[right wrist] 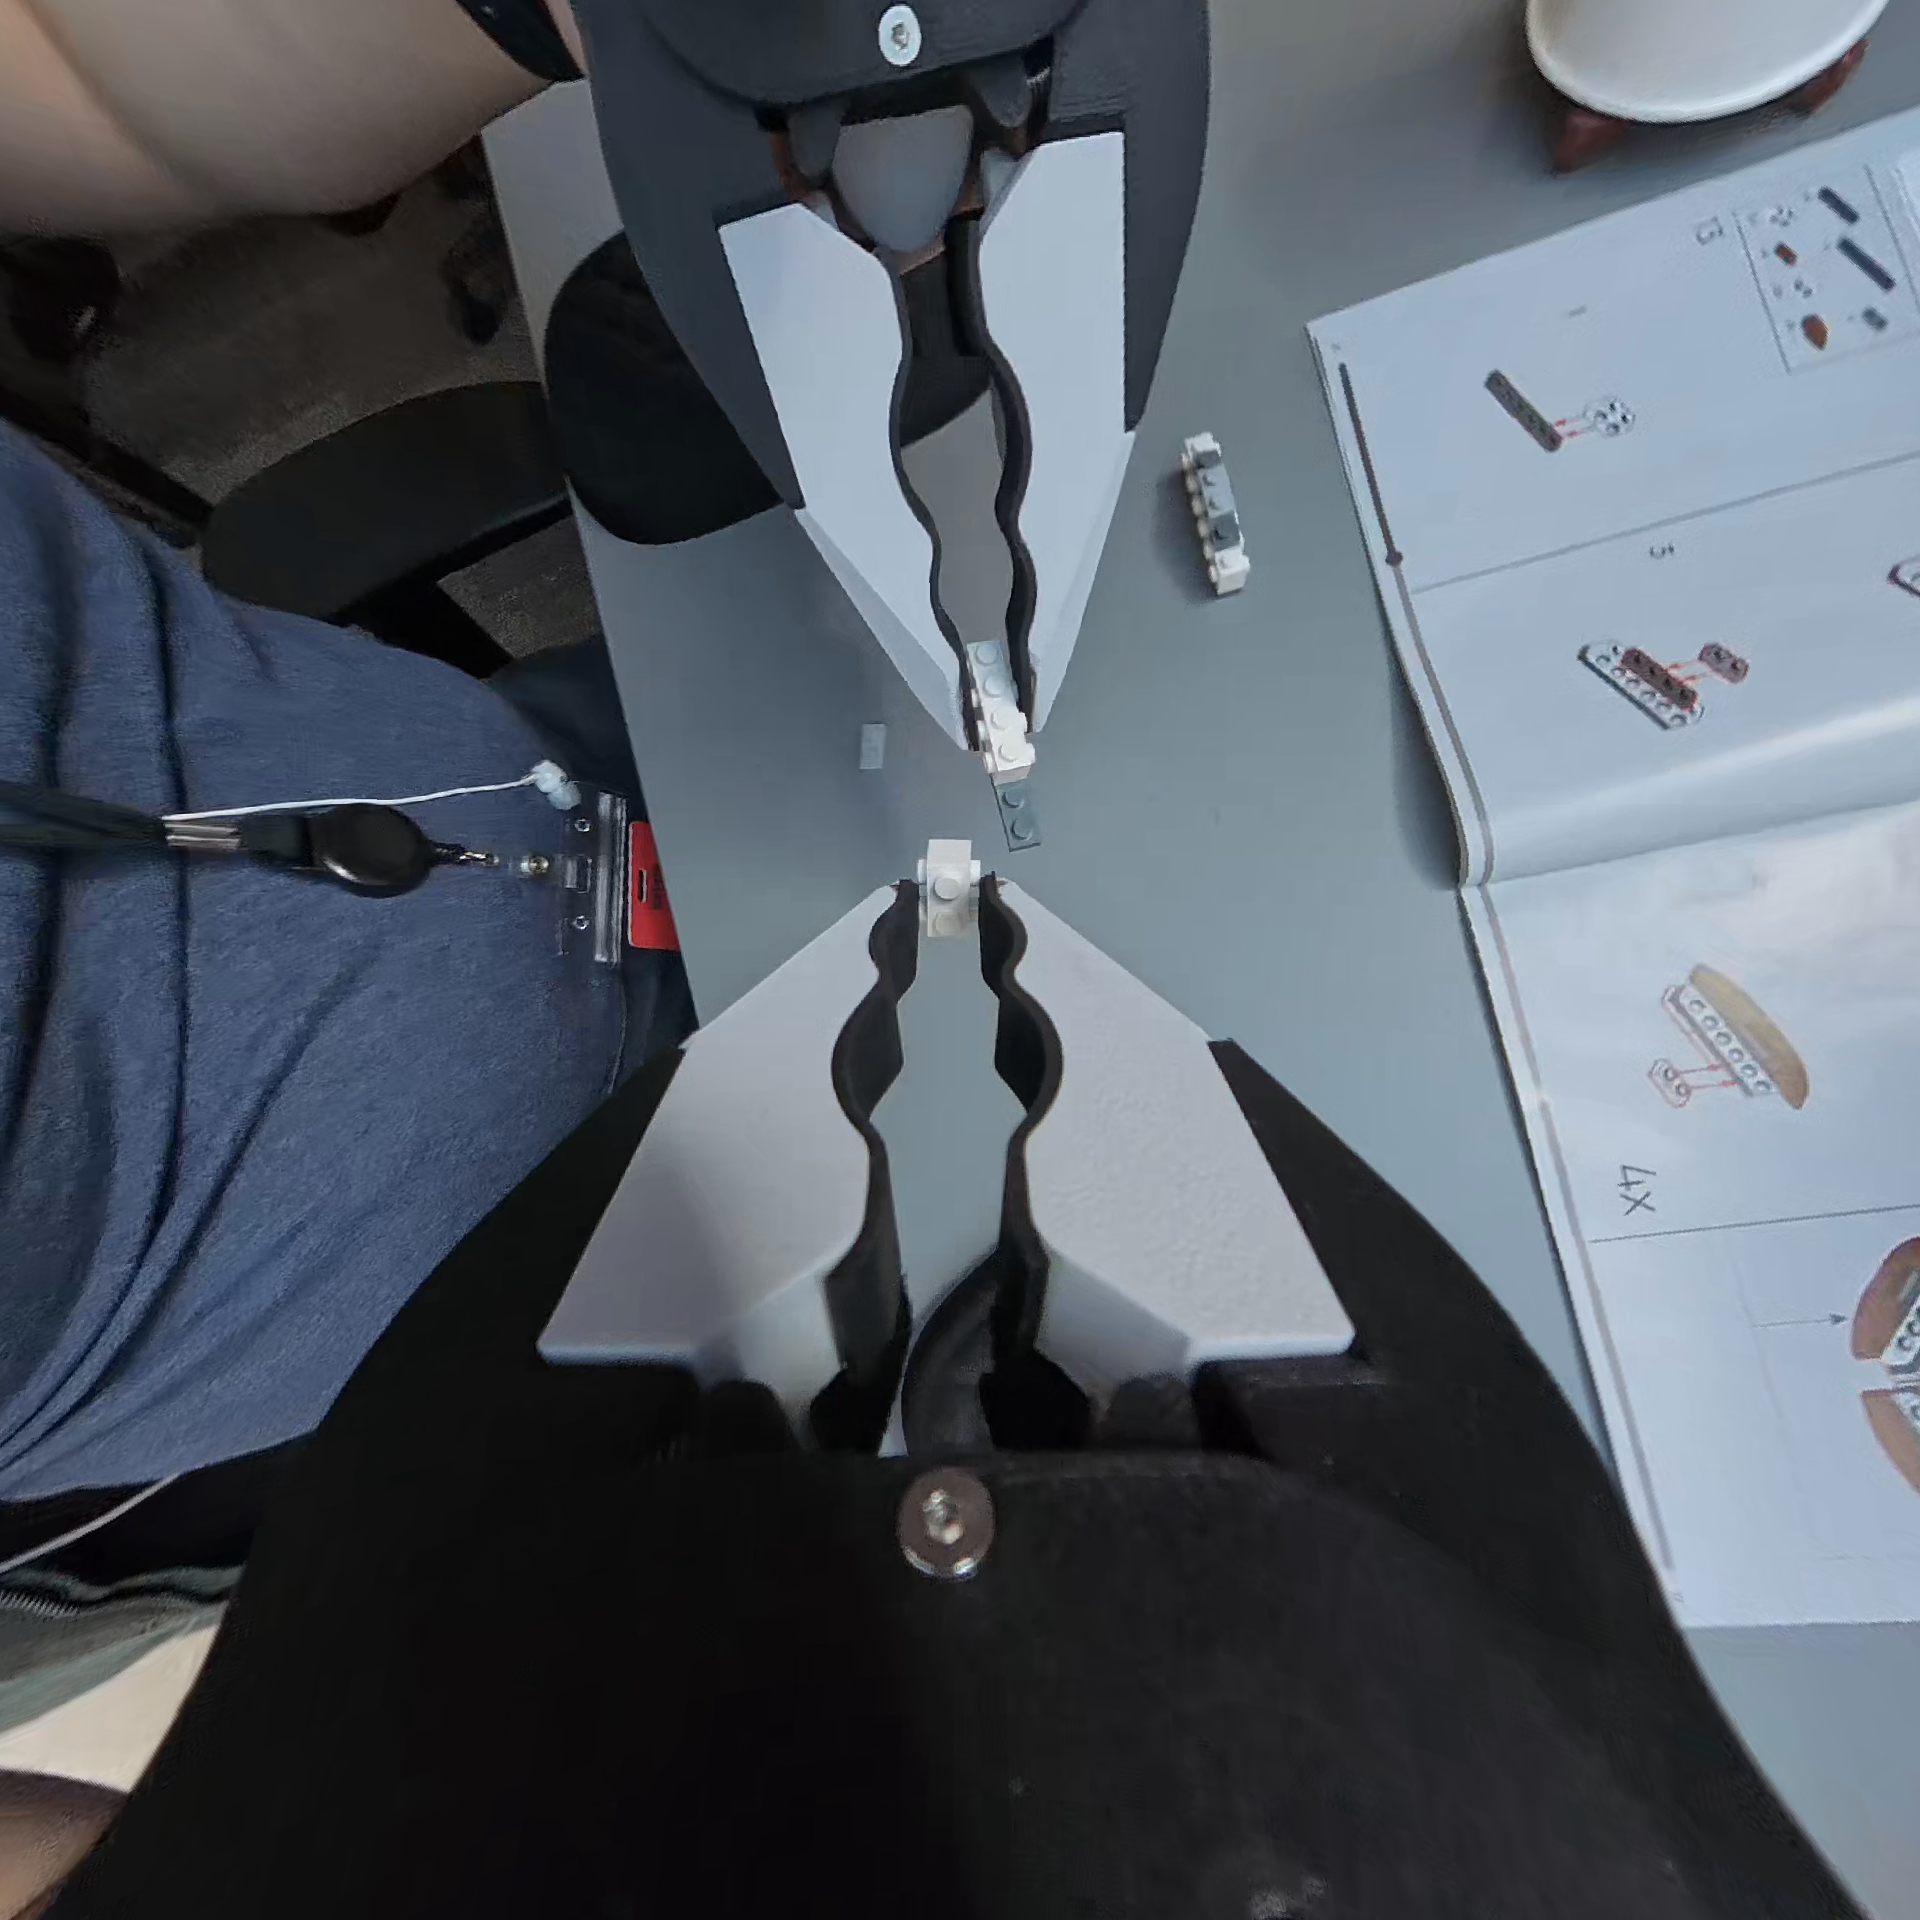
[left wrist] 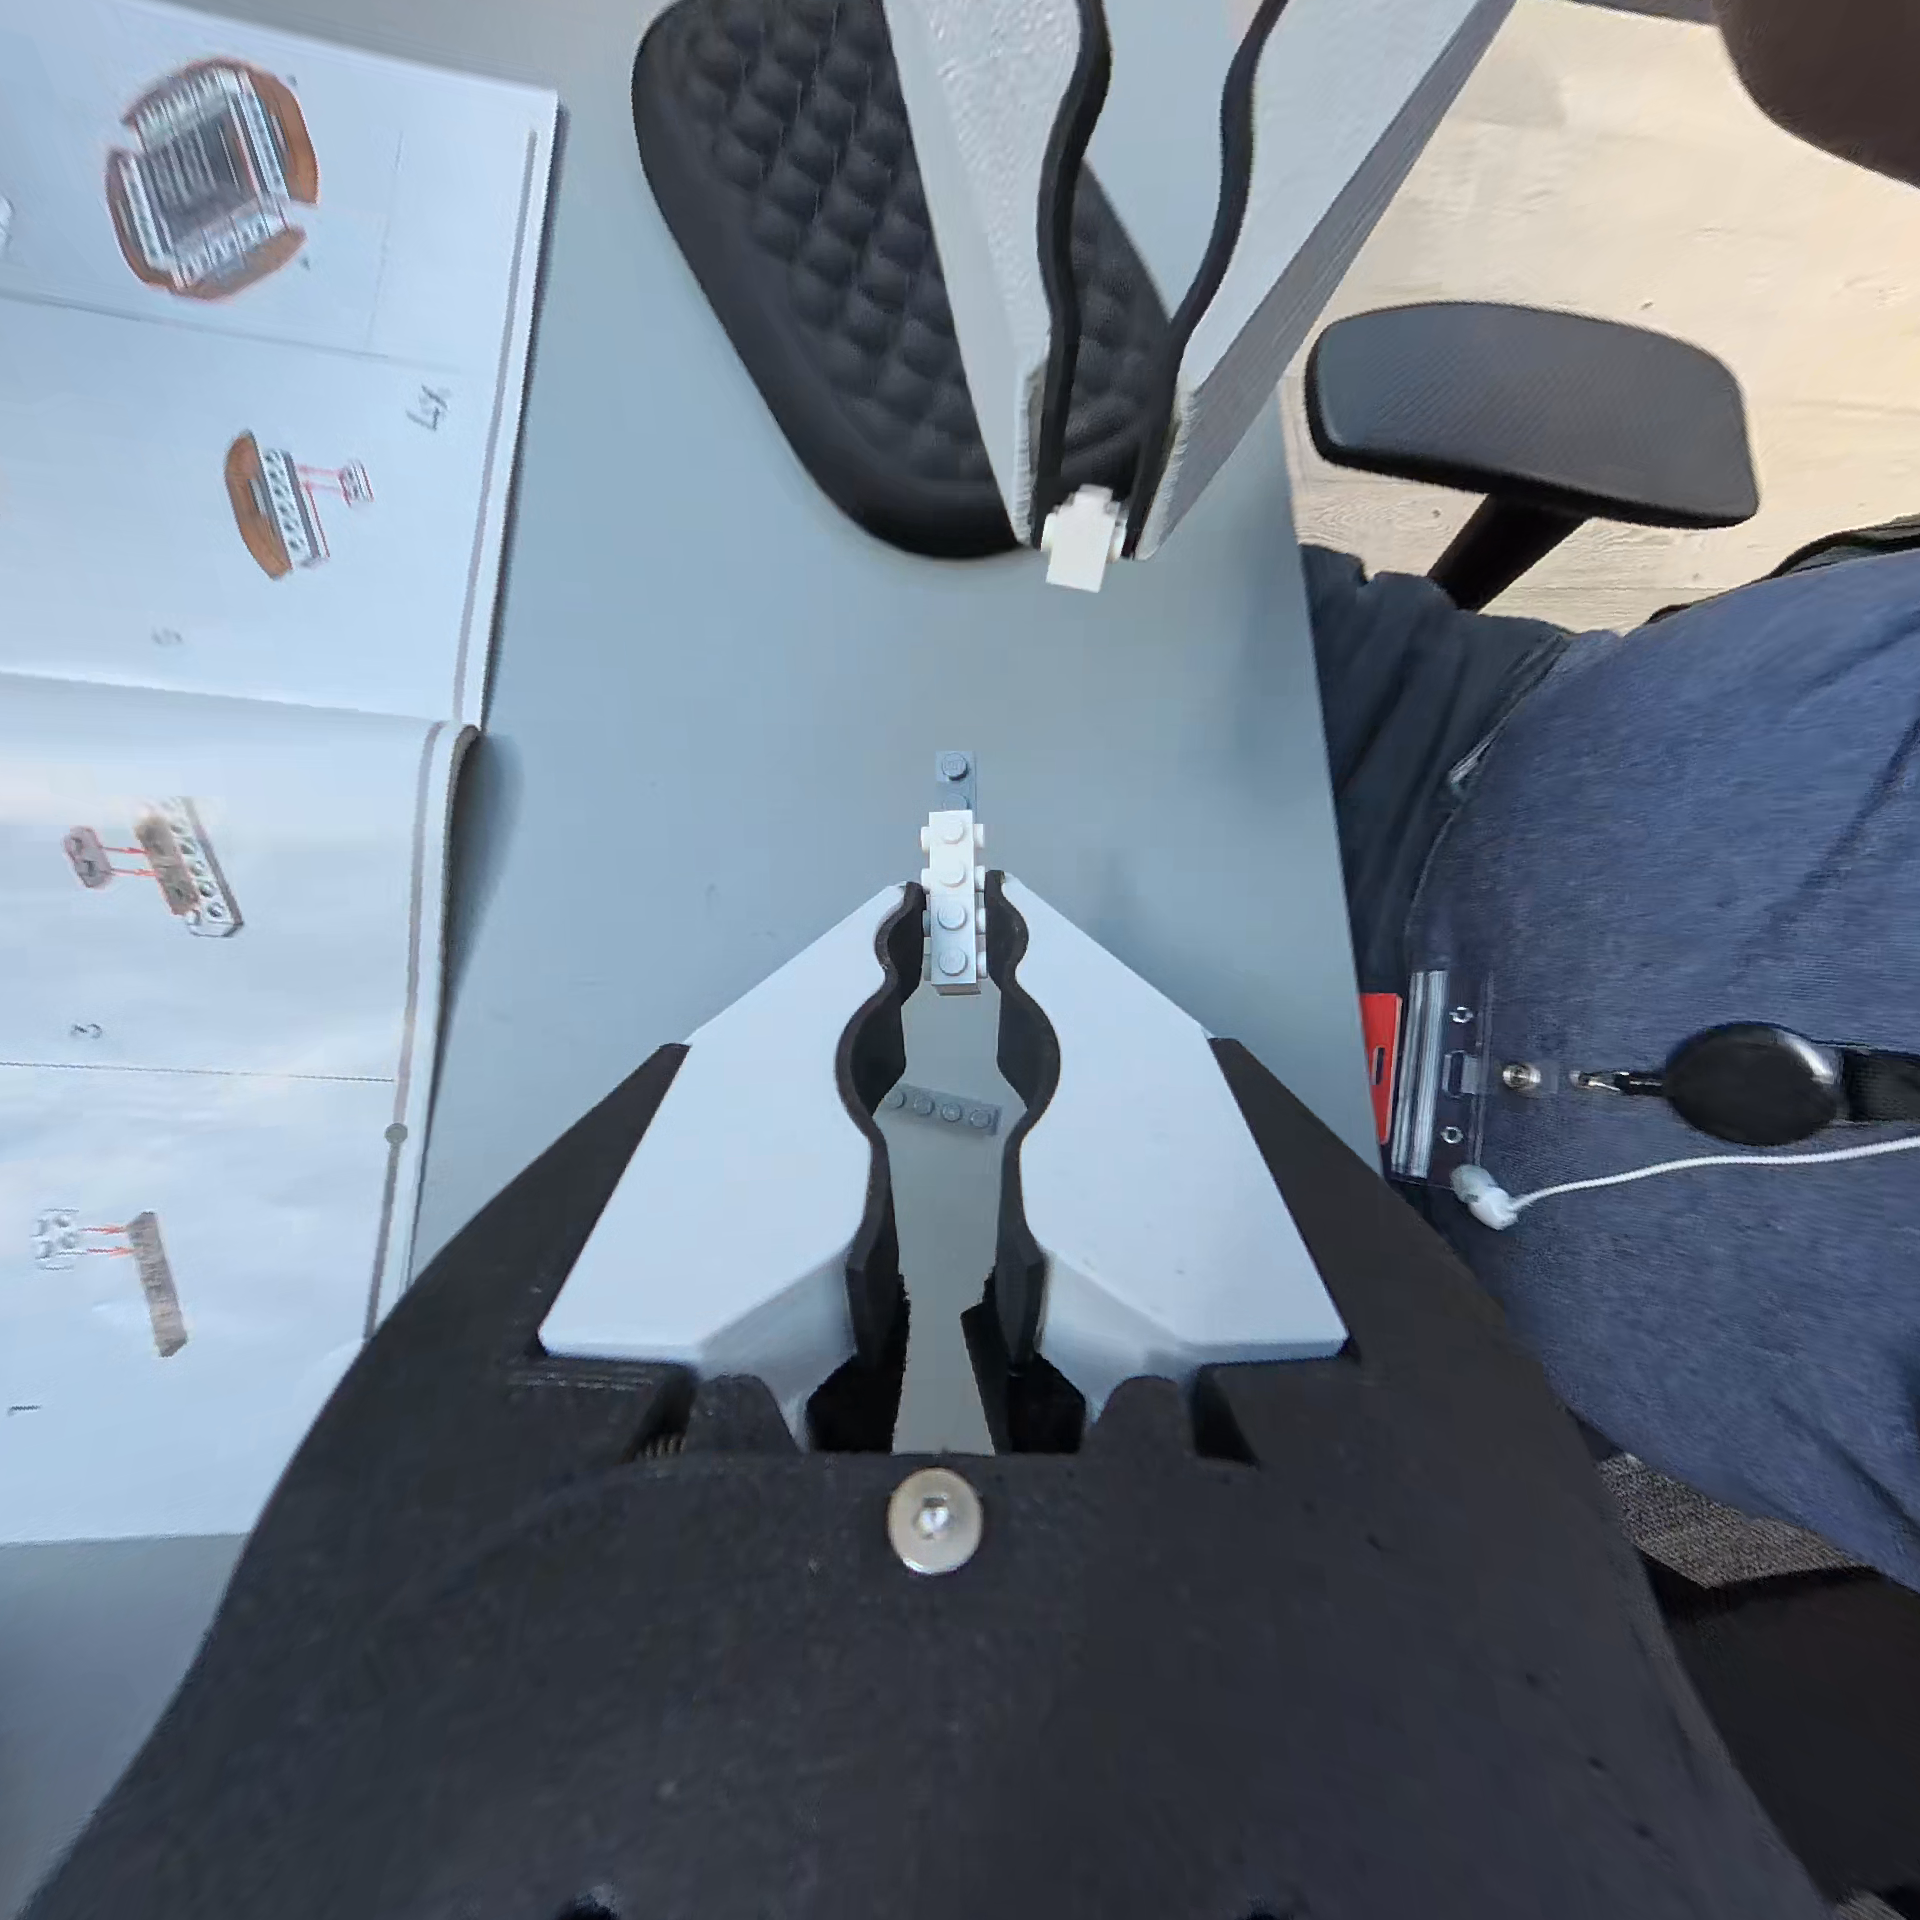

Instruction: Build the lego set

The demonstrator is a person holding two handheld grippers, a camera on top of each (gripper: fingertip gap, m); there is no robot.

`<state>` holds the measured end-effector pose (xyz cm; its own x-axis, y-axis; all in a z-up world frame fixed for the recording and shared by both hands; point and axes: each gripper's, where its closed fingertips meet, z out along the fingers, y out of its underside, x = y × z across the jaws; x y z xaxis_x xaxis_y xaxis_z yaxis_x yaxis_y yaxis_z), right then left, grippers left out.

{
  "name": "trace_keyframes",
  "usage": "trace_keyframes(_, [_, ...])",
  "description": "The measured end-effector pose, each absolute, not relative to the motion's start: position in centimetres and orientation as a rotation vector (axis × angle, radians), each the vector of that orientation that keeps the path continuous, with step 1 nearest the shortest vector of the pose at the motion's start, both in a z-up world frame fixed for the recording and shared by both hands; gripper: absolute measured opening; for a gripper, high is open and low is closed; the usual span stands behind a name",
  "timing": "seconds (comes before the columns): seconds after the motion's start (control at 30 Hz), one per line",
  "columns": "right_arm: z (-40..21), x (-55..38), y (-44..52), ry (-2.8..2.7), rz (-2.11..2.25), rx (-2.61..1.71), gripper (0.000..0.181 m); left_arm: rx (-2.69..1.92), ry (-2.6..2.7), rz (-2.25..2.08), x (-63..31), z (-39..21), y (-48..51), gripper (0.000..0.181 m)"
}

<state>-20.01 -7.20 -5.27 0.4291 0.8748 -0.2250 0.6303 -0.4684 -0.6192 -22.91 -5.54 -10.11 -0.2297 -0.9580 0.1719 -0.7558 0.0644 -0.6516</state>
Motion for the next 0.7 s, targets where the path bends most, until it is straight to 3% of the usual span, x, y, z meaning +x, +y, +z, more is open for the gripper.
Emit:
trace_keyframes(0.03, [-3.5,-20.4,-7.3,-1.336,0.753,-2.222,0.011,-1.702,2.044,-0.955,-23.0,-8.2,-5.7,0.009])
trace_keyframes(0.37, [9.9,-23.0,-8.9,-1.765,0.474,-2.088,0.011,-1.553,1.974,-1.102,-24.8,8.3,-9.1,0.009])
trace_keyframes(0.7, [13.0,-24.4,-10.5,-1.844,0.289,-2.123,0.011,-1.434,1.991,-0.891,-26.2,12.6,-10.6,0.009])
